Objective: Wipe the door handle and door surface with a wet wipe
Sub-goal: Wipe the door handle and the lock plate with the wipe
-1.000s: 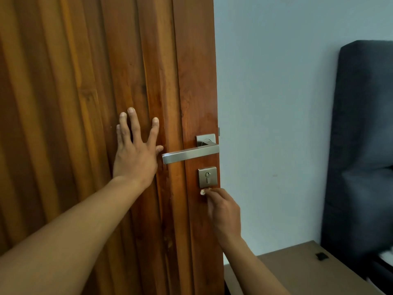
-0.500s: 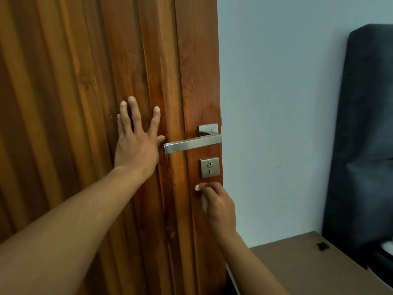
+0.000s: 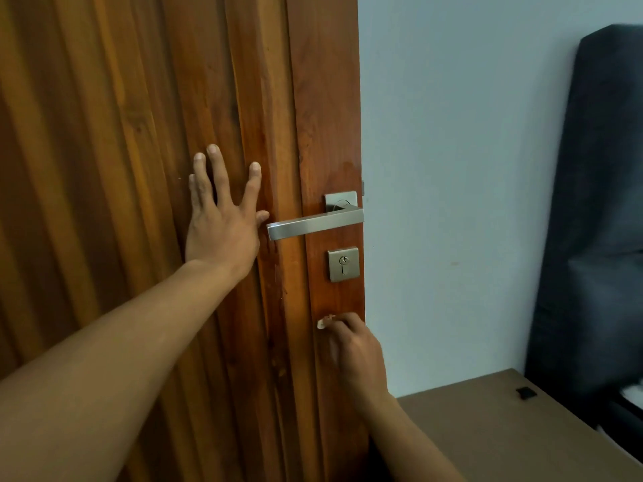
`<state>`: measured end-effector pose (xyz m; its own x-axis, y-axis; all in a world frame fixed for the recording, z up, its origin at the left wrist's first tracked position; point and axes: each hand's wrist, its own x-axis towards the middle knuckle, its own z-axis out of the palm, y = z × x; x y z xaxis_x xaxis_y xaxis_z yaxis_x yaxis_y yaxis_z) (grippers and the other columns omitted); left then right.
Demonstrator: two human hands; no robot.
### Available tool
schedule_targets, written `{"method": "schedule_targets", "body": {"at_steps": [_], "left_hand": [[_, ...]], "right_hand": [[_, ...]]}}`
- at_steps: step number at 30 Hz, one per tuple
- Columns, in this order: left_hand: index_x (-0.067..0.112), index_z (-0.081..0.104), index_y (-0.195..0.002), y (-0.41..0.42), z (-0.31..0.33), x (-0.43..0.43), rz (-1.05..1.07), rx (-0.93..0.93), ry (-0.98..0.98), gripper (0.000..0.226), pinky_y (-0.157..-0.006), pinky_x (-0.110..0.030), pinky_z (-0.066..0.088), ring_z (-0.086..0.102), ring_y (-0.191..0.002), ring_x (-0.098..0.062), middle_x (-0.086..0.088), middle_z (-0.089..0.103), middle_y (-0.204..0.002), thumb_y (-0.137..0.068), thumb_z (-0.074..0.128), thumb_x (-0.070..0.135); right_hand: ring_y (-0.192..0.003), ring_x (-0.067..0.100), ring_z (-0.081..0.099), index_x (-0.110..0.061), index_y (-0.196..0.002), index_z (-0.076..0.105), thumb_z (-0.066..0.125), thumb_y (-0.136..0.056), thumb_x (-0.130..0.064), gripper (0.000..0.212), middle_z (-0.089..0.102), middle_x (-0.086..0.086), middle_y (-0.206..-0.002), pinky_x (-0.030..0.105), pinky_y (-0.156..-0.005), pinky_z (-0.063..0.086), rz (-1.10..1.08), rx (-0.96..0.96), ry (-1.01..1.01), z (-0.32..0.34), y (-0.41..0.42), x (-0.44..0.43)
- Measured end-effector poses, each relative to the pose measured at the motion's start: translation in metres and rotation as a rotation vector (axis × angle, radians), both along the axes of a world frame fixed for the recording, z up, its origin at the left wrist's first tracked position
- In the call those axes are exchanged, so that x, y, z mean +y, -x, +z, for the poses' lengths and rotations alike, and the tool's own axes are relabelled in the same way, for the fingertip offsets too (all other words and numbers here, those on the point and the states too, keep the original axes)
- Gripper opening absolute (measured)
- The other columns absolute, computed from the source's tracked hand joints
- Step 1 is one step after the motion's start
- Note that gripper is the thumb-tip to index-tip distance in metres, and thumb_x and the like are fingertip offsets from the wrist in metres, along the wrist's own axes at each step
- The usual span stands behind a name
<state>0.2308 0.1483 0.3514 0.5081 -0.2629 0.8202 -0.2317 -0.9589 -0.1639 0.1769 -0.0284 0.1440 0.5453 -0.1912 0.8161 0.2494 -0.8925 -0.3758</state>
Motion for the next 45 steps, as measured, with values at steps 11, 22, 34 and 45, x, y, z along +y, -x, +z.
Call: {"method": "schedule_targets", "body": {"at_steps": [11,22,34,45], "left_hand": [[0.022,-0.017,-0.153,0.001,-0.003,0.000,0.011,0.000,-0.003,0.070,-0.121,-0.054,0.000,-0.022,-0.145,-0.045,-0.027,-0.031,-0.154,-0.103,0.026,0.044],[0.022,-0.014,-0.153,0.000,-0.003,-0.002,-0.014,-0.002,0.008,0.069,-0.121,-0.055,0.000,-0.023,-0.145,-0.045,-0.027,-0.030,-0.155,-0.103,0.028,0.044],[0.022,-0.019,-0.152,0.000,-0.003,-0.002,0.003,-0.003,-0.008,0.071,-0.120,-0.054,-0.002,-0.024,-0.145,-0.045,-0.027,-0.032,-0.154,-0.102,0.024,0.045],[0.021,-0.025,-0.150,0.004,-0.007,-0.003,0.024,0.043,-0.024,0.071,-0.122,-0.055,0.001,-0.028,-0.142,-0.046,-0.030,-0.037,-0.150,-0.102,0.021,0.046]], "right_hand": [[-0.084,0.015,0.068,-0.018,-0.109,0.069,0.076,-0.080,-0.018,0.029,0.067,-0.001,-0.104,0.025,-0.075,0.058,0.025,0.089,0.124,-0.030,0.006,0.011],[-0.090,0.015,0.063,-0.013,-0.105,0.071,0.056,-0.095,-0.012,0.018,0.065,0.000,-0.103,0.029,-0.081,0.053,-0.162,0.003,-0.476,0.007,-0.004,-0.029],[-0.088,0.005,0.059,-0.017,-0.106,0.072,0.060,-0.093,-0.013,0.017,0.065,-0.006,-0.105,0.004,-0.078,0.040,-0.050,-0.089,-0.382,0.030,0.001,-0.010],[-0.087,0.011,0.063,-0.018,-0.104,0.072,0.059,-0.093,-0.013,0.018,0.067,-0.006,-0.103,0.011,-0.076,0.044,-0.110,0.036,-0.286,0.035,0.005,-0.012]]}}
